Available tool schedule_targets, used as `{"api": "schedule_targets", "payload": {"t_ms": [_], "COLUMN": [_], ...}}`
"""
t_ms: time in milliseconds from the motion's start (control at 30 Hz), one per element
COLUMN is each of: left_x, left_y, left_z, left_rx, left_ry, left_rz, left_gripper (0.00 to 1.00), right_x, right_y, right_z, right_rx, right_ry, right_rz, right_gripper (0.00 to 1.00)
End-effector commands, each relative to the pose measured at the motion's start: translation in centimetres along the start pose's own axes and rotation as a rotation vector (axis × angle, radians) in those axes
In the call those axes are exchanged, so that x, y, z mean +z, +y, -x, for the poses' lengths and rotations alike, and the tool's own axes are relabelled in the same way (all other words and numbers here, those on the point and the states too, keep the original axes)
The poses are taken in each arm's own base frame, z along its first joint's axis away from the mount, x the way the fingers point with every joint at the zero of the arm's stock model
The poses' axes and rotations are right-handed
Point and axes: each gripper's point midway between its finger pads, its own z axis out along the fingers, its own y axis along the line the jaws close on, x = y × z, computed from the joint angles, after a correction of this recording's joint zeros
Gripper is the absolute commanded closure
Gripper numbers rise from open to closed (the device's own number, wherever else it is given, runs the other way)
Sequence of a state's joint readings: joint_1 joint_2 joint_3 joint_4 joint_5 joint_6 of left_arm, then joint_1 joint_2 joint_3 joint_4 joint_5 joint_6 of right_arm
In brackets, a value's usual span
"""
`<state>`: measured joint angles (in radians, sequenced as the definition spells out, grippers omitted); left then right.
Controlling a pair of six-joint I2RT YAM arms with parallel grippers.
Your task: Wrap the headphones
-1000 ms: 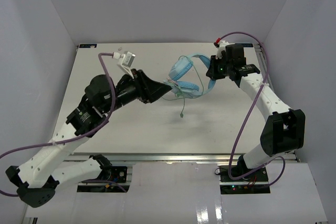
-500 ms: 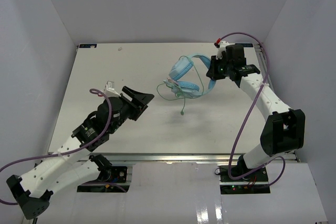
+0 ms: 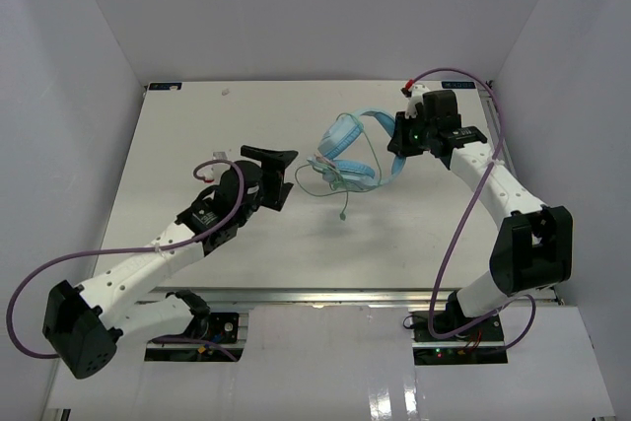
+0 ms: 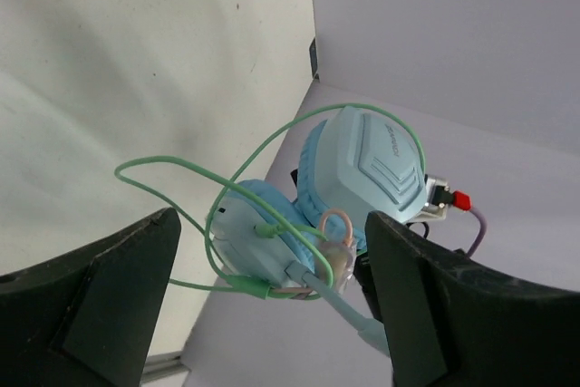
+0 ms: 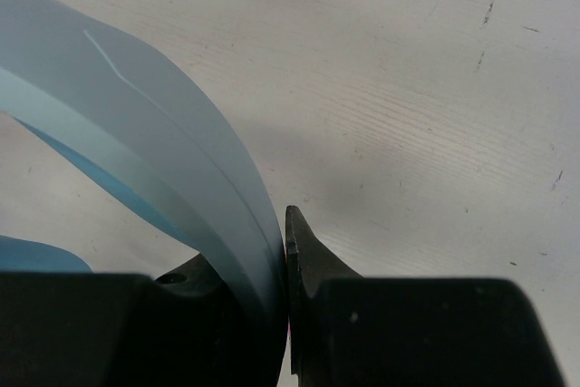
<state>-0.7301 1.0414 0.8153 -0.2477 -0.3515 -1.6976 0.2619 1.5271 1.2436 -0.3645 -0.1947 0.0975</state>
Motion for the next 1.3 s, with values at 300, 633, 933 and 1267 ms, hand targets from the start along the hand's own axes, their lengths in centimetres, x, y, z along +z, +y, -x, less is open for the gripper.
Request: {"api": "schedule_targets", "payload": {"t_ms": [300,633,933,1267], "left_x": [3.0,3.7,3.5,3.6], "left_y": [-2.9,-4.4,-8.2,-12.5], "left_z": [-1.9,-2.2,-0.1,-2.2], "left_rx": [-0.225,-0.19,-0.011,0.227], "left_ry": [0.132,0.196,0.13,0.235], "left_rz": [0.03,-0.02,-0.047,-0.119], "left_gripper": [0.2,0.99,1.0,1.0], "right_x": [-1.7,-1.7,-1.8,-1.5], "right_y": [2.0,2.0,1.9,1.9], "right_z": [3.3,3.2,3.2,2.9], "right_rx": [-0.007,-0.009,-0.061,-0.107], "right_ry": [-0.134,-0.134,-0.147,-0.15], "right_rz": [0.072,0.067,0.027,-0.006], "right_gripper": [0.92,0.92,0.92,0.92]}}
